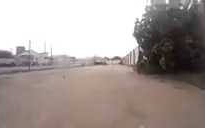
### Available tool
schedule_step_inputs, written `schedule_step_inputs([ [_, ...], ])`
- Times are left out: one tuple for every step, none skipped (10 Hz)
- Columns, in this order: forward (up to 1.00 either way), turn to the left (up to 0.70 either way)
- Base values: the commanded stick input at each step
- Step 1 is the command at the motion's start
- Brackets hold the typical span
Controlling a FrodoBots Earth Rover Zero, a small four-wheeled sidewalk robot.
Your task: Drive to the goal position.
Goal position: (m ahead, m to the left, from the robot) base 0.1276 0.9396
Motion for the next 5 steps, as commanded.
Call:
schedule_step_inputs([
  [1.00, 0.00],
  [1.00, 0.00],
  [1.00, 0.00],
  [1.00, 0.00],
  [1.00, 0.00],
])
